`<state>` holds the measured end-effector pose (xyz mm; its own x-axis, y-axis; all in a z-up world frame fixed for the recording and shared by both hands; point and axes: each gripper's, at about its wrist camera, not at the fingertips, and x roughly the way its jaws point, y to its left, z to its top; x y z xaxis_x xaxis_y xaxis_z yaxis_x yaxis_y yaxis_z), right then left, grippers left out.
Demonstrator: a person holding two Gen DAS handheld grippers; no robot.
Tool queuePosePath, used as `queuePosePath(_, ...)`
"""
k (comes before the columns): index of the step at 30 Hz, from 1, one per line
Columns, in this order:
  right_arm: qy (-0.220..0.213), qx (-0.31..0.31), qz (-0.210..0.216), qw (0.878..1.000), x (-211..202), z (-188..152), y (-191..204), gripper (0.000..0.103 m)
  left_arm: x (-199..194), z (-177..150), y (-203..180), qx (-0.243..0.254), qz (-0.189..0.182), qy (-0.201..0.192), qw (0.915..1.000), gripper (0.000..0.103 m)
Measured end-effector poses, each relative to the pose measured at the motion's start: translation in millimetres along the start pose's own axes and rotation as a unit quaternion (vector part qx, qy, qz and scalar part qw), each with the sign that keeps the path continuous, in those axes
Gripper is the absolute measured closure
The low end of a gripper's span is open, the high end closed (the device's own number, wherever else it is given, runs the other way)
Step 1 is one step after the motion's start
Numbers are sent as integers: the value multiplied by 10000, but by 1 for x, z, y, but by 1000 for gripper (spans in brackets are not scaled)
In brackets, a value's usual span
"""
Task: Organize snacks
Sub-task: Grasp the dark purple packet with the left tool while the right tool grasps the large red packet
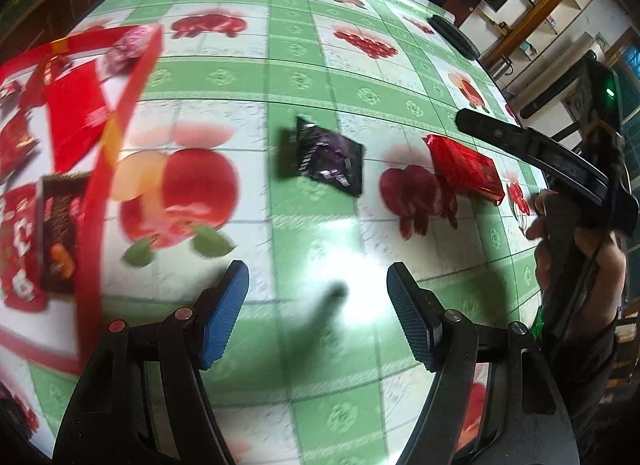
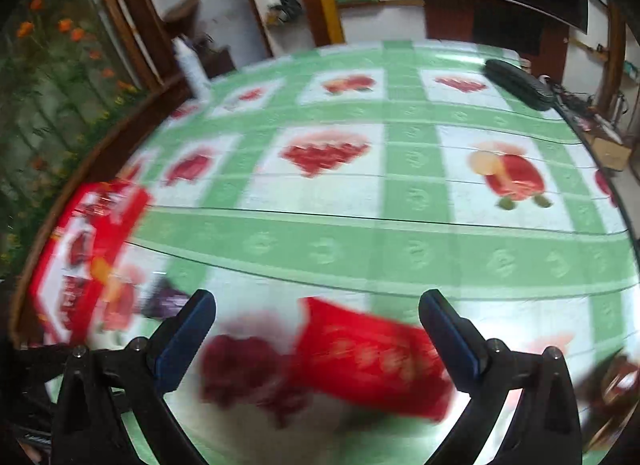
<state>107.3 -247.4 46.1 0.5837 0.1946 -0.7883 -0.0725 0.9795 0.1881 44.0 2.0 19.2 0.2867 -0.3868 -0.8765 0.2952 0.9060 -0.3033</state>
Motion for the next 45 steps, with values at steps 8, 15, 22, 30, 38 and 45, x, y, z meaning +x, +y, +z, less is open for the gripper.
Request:
queuePosePath(8, 857, -166, -15, 9962, 26, -10, -24, 0, 16, 18, -19, 135, -43, 12, 9999, 31)
queuePosePath(15, 1007, -90, 589, 9931, 0, -43, -15, 0, 26, 41, -16, -34, 120, -113, 9999, 31)
queuePosePath(22, 631, -185, 378, 9971, -4, -57, 2, 0, 39, 68, -18, -82, 427, -194, 9989, 31)
queuePosePath(30, 236, -136, 252, 9993, -4, -56, -3, 0, 42, 63, -28, 425, 757, -148, 9961, 31)
queuePosePath(38, 251, -615, -632, 9958, 7, -57, 6, 4, 44, 49, -38, 1181, 1149, -335, 9858, 54)
queuePosePath(45, 164, -688, -687, 9951, 7, -57, 8, 10, 43, 43, -42, 1422, 1033, -467, 9833, 69)
